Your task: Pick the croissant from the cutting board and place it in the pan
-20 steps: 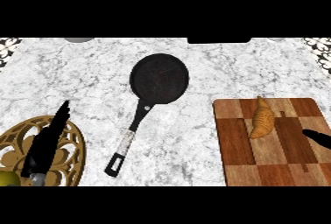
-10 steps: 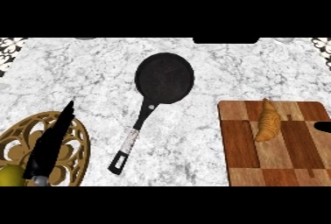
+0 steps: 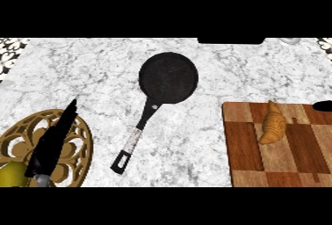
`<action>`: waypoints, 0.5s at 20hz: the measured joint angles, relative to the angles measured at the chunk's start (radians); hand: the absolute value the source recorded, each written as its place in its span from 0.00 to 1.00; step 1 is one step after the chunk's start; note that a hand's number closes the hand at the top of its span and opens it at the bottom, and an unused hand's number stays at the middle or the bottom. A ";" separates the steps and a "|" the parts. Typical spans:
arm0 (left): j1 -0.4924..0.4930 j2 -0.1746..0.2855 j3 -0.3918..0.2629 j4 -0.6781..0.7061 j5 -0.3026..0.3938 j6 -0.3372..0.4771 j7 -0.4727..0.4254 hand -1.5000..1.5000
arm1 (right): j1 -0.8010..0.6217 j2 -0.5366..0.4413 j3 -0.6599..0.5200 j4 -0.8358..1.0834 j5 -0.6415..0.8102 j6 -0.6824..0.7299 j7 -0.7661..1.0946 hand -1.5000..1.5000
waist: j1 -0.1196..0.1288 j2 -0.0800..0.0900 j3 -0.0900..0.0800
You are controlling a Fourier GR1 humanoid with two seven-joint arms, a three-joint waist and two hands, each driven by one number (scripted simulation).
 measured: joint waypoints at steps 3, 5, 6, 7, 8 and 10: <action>0.001 0.000 0.009 -0.012 -0.004 -0.007 0.010 0.50 | -0.051 0.011 0.031 0.052 -0.015 0.041 0.012 0.00 | 0.000 0.000 0.000; 0.004 -0.013 0.010 0.004 -0.009 -0.006 -0.008 0.50 | -0.069 0.018 0.060 0.079 -0.028 0.074 0.018 0.00 | 0.000 0.001 0.000; 0.010 -0.022 0.008 0.014 -0.009 -0.008 -0.024 0.50 | -0.089 0.017 0.076 0.091 -0.034 0.089 0.027 0.00 | 0.002 0.001 0.000; 0.011 -0.019 0.005 0.003 -0.013 -0.010 -0.016 0.50 | -0.107 0.017 0.091 0.113 -0.042 0.109 0.032 0.00 | 0.006 0.002 0.000; 0.008 -0.023 0.006 0.004 -0.018 -0.006 -0.014 0.50 | -0.118 0.016 0.106 0.122 -0.053 0.128 0.040 0.00 | 0.005 0.002 0.000; 0.002 -0.023 0.013 0.007 -0.016 -0.012 -0.010 0.50 | -0.154 0.029 0.134 0.161 -0.067 0.153 0.049 0.00 | 0.008 0.002 0.000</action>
